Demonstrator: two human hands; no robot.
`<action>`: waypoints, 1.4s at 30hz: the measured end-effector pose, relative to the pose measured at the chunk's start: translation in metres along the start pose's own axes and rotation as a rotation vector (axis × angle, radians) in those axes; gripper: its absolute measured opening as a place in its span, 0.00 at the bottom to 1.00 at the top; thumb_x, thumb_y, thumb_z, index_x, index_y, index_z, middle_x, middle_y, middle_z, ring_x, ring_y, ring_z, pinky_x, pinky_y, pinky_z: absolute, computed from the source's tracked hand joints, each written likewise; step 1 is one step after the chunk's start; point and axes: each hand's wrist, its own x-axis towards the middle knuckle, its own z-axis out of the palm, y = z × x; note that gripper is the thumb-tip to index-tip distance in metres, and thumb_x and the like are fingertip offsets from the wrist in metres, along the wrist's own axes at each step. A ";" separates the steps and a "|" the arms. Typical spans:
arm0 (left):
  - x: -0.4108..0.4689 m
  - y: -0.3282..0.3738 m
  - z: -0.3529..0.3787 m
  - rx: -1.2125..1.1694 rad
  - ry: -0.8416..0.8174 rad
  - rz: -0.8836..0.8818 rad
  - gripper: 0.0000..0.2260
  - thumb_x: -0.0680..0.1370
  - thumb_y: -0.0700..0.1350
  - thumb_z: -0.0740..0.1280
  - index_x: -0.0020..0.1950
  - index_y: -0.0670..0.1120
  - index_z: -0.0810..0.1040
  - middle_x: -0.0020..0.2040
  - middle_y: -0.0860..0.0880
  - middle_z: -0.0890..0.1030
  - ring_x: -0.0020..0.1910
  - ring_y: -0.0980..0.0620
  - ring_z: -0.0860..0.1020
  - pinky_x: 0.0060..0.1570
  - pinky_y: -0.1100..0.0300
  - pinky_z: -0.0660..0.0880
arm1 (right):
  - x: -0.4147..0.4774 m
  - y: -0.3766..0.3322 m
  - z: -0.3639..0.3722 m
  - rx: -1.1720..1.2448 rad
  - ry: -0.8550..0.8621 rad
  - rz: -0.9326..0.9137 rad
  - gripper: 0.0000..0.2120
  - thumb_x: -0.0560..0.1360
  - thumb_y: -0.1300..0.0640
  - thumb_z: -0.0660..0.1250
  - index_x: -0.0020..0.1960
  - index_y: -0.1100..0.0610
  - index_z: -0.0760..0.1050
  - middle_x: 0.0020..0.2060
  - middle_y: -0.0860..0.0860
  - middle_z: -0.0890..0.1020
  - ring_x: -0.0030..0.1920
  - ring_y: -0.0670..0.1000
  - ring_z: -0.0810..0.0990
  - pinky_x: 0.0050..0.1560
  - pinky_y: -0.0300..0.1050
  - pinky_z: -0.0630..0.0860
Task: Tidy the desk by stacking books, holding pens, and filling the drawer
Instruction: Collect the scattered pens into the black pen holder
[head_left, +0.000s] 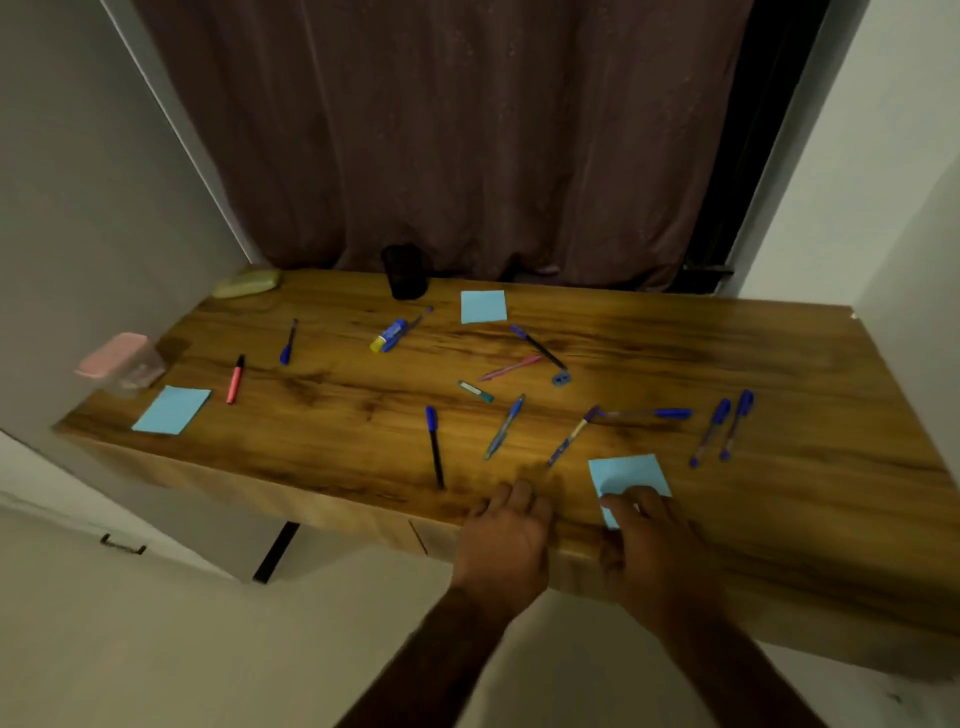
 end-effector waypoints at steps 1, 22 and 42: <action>0.002 -0.014 -0.006 0.003 -0.002 -0.006 0.19 0.74 0.49 0.65 0.64 0.50 0.71 0.64 0.47 0.73 0.62 0.44 0.73 0.59 0.47 0.74 | 0.004 -0.011 -0.003 -0.015 -0.003 -0.002 0.23 0.70 0.48 0.68 0.65 0.48 0.76 0.63 0.50 0.77 0.60 0.56 0.77 0.54 0.54 0.77; 0.021 -0.225 -0.032 -0.142 -0.060 -0.243 0.21 0.74 0.51 0.62 0.67 0.51 0.68 0.65 0.48 0.71 0.66 0.45 0.70 0.60 0.49 0.73 | 0.132 -0.213 0.017 -0.004 -0.061 -0.143 0.19 0.73 0.45 0.64 0.63 0.41 0.71 0.64 0.45 0.72 0.66 0.53 0.72 0.60 0.50 0.72; 0.154 -0.278 -0.020 -0.142 -0.068 -0.291 0.18 0.77 0.51 0.61 0.67 0.52 0.70 0.64 0.50 0.72 0.64 0.47 0.73 0.58 0.50 0.75 | 0.281 -0.198 0.041 0.199 -0.202 -0.134 0.22 0.74 0.48 0.66 0.67 0.43 0.70 0.66 0.46 0.72 0.63 0.51 0.74 0.58 0.51 0.76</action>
